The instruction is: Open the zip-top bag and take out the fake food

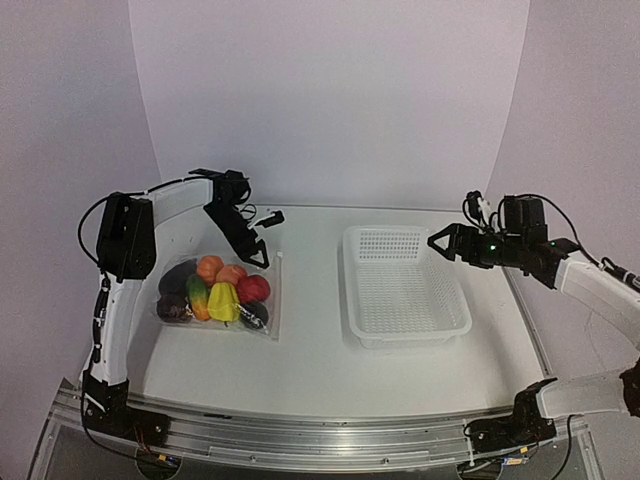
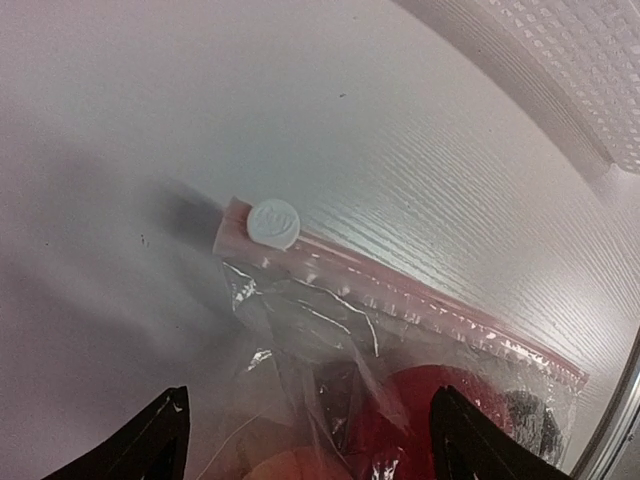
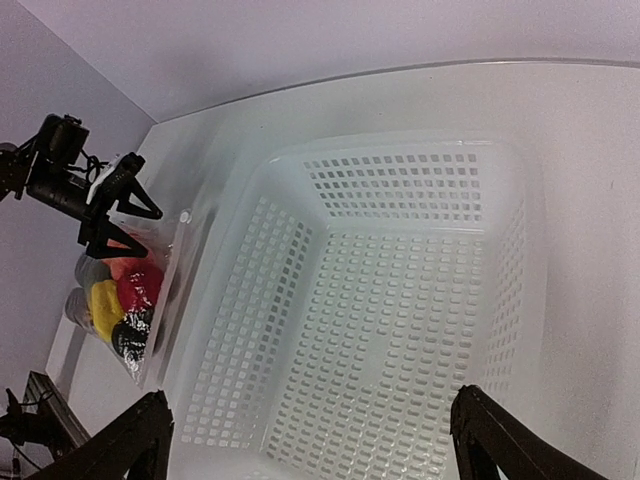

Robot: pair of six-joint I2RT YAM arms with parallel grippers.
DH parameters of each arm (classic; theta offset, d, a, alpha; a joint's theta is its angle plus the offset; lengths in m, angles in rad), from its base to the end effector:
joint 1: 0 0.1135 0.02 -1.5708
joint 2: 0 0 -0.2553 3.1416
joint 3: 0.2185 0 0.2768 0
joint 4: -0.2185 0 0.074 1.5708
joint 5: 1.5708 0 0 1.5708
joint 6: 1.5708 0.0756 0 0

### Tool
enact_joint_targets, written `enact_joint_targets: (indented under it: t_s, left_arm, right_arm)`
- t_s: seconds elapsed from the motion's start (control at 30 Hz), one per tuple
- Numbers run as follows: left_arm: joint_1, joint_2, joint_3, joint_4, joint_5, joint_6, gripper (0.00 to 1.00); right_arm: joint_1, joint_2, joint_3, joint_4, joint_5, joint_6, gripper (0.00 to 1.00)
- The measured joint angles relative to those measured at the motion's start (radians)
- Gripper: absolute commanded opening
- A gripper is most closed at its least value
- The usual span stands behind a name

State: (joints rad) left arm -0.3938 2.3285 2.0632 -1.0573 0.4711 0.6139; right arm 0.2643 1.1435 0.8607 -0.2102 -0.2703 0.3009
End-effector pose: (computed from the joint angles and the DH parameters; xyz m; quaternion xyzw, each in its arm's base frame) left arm 0.4547 -0.2261 0.1490 0.4912 0.8310 -0.2170 0.1451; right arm 0.3034 0.1030 0.2586 -0.0536 0.8516 0.2529 0.4561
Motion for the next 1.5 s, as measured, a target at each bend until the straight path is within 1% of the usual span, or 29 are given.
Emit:
enact_joint_targets:
  t_s: [0.07,0.1,0.13,0.17,0.2,0.37,0.43,0.53,0.6,0.7,0.87,1.0,1.13,1.23,1.5]
  left_arm:
    - [-0.003,0.011,0.000,-0.027,0.003,0.017,0.50]
    - [-0.006,0.019,0.000,-0.040,0.006,0.024,0.37]
    - [-0.008,0.026,0.001,-0.052,0.010,0.029,0.22]
    - [-0.009,0.034,0.001,-0.063,0.014,0.034,0.05]
    - [-0.011,0.042,0.001,-0.074,0.019,0.036,0.01]
    - [-0.014,0.044,0.001,-0.075,0.021,0.023,0.00]
    - [-0.014,0.033,-0.002,-0.043,0.011,-0.013,0.00]
    - [-0.013,-0.048,-0.070,0.061,-0.003,-0.067,0.00]
    - [-0.013,-0.156,-0.159,0.141,-0.010,-0.087,0.00]
    - [-0.011,-0.365,-0.312,0.255,-0.014,-0.090,0.00]
    - [-0.013,-0.767,-0.630,0.465,-0.001,-0.024,0.00]
    - [-0.015,-0.956,-0.819,0.596,0.010,0.018,0.00]
    - [-0.020,-1.028,-0.930,0.689,0.012,0.016,0.00]
    - [-0.020,-1.053,-0.969,0.740,0.001,0.013,0.00]
    - [-0.020,-1.136,-1.031,0.827,0.001,0.016,0.00]
  right_arm:
    - [0.018,0.016,0.019,-0.001,0.006,0.000,0.94]
    - [0.026,0.023,0.029,-0.002,0.008,0.000,0.93]
    - [0.033,0.030,0.039,-0.004,0.009,0.000,0.94]
    - [0.040,0.038,0.050,-0.006,0.010,0.000,0.93]
    - [0.048,0.046,0.064,-0.009,0.011,0.000,0.93]
    - [0.083,0.077,0.136,-0.022,0.019,0.005,0.93]
    - [0.101,0.092,0.176,-0.027,0.024,0.013,0.93]
    - [0.136,0.125,0.245,-0.039,0.030,0.023,0.93]
    - [0.169,0.160,0.307,-0.042,0.030,0.031,0.92]
    - [0.237,0.228,0.416,-0.043,0.031,0.042,0.92]
    - [0.403,0.401,0.622,-0.034,0.029,0.017,0.95]
    - [0.538,0.586,0.790,-0.027,0.003,-0.050,0.98]
    - [0.624,0.736,0.911,-0.031,-0.036,-0.124,0.98]
    - [0.662,0.815,0.977,-0.037,-0.061,-0.172,0.98]
    - [0.677,0.886,1.050,-0.039,-0.029,-0.226,0.94]
